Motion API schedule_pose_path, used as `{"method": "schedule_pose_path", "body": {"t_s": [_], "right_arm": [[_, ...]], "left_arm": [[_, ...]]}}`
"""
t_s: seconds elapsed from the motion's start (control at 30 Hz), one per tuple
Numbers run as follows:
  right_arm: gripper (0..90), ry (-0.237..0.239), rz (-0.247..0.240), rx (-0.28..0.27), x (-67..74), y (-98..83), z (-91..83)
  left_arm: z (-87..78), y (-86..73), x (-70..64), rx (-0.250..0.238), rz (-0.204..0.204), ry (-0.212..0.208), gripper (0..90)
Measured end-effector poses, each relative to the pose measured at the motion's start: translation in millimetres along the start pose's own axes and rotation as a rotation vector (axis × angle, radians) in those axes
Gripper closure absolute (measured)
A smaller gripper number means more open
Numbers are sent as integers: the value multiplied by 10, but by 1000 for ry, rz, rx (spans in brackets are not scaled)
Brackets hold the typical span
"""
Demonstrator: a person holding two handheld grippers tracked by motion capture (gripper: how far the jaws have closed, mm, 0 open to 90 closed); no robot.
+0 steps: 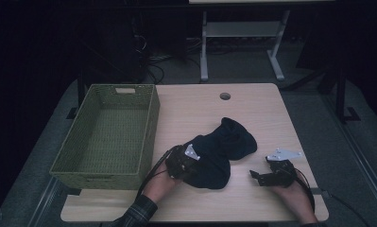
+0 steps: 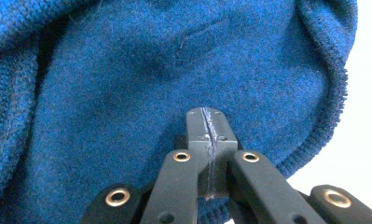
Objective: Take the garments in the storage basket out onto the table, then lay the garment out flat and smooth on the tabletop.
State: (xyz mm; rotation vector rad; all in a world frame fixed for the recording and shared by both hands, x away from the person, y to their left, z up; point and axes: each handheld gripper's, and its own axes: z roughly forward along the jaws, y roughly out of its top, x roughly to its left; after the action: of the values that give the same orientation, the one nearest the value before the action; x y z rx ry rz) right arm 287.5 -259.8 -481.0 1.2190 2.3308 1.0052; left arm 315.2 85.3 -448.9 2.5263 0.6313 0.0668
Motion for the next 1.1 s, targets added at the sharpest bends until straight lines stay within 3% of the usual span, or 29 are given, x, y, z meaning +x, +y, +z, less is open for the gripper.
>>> {"method": "schedule_pose_path", "body": {"t_s": [0.1,0.13,0.27,0.33,0.6,0.83,1.1], "right_arm": [[147,-3,5,17,-6,12,-13],[147,-4,11,22,-11,20,-18],[181,-9,11,4,-63,72,-94],[204,-13,11,-5,-94,118,-120],[266,-24,34,-21,-180,349,-143],[334,-19,37,-40,-261,644,-83],[368,-7,59,-51,-376,932,82]], "left_arm": [[-2,-19,14,-11,-11,-7,900],[1,-17,18,-13,-32,-11,900],[1,-17,16,-10,0,-8,900],[3,-11,18,-9,-13,-9,900],[4,-10,-9,-7,-6,8,899],[16,9,-33,-6,4,20,899],[18,5,6,-12,-24,-9,899]]}}
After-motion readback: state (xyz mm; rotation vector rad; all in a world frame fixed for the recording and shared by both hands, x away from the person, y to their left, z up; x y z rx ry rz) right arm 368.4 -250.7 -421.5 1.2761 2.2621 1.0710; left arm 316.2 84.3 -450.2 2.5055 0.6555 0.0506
